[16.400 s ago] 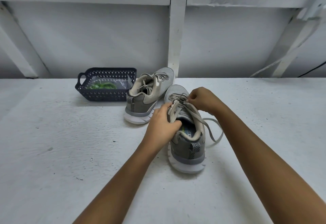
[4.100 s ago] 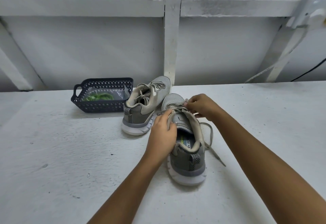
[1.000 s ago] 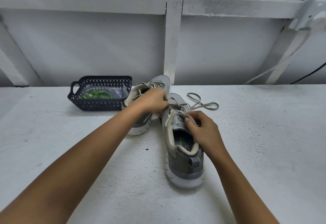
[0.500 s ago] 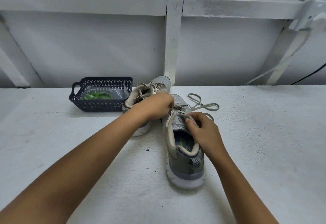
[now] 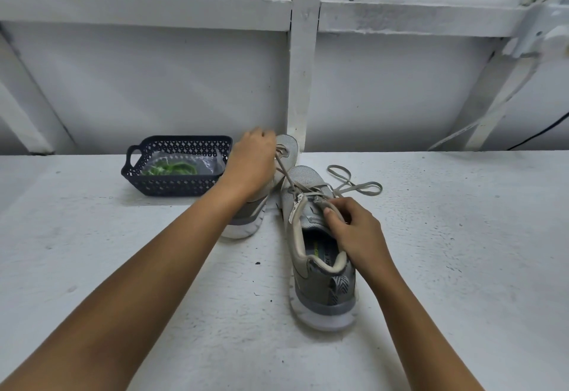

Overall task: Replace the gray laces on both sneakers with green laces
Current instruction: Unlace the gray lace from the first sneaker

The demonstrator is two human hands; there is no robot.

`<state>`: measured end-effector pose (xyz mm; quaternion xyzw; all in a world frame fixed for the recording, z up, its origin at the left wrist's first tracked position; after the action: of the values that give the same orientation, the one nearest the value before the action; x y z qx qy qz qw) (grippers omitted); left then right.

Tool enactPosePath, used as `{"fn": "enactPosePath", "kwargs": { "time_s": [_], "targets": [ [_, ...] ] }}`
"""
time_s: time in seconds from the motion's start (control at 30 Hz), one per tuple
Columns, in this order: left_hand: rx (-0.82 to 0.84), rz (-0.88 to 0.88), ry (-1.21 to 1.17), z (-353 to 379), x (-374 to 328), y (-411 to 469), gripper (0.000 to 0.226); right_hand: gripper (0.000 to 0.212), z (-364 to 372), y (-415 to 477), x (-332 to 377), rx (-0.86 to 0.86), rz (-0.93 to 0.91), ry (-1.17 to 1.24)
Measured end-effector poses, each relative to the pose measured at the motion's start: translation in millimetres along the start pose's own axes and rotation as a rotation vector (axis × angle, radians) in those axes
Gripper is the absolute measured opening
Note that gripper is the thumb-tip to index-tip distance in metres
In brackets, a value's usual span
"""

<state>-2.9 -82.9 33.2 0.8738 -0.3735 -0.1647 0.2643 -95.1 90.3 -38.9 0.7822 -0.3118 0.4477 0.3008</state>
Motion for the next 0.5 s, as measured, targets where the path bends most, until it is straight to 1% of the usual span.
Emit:
{"fn": "enactPosePath", "kwargs": {
  "time_s": [0.07, 0.13, 0.2, 0.23, 0.3, 0.37, 0.43, 0.5],
  "targets": [
    [0.021, 0.076, 0.032, 2, -8, -4, 0.030, 0.015, 0, 0, 0, -0.002, 0.004, -0.005],
    [0.098, 0.246, 0.045, 11, -28, -14, 0.035, 0.015, 0, 0, 0, -0.003, 0.005, -0.007],
    [0.185, 0.394, 0.108, 22, -43, -27, 0.031, 0.015, 0, 0, 0, -0.004, 0.002, -0.013],
    [0.217, 0.421, 0.152, 28, -45, -31, 0.028, 0.015, -1, 0, 1, -0.003, 0.001, -0.015],
    [0.252, 0.425, 0.205, 34, -44, -34, 0.026, 0.015, -1, 0, 1, -0.002, 0.001, -0.014],
    [0.256, 0.399, 0.175, 31, -43, -34, 0.025, 0.017, 0, 0, 1, -0.001, -0.001, -0.014],
    [0.182, 0.278, 0.066, 19, -35, -26, 0.022, 0.017, 0, 0, 0, -0.001, -0.001, -0.011],
    [0.042, 0.129, -0.015, 1, -19, -14, 0.021, 0.015, 0, 0, 0, 0.001, 0.001, -0.004]
  ]
}}
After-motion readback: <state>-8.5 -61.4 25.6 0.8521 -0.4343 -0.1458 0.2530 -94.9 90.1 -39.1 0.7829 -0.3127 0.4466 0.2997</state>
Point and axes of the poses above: each hand's wrist, its own y-axis towards the middle knuckle, its own z-axis out of the palm, x = y × z, the point moved 8 cm from there along y, towards the middle knuckle, and after that the axes turned 11 degrees about -x, right-handed, at the moved point
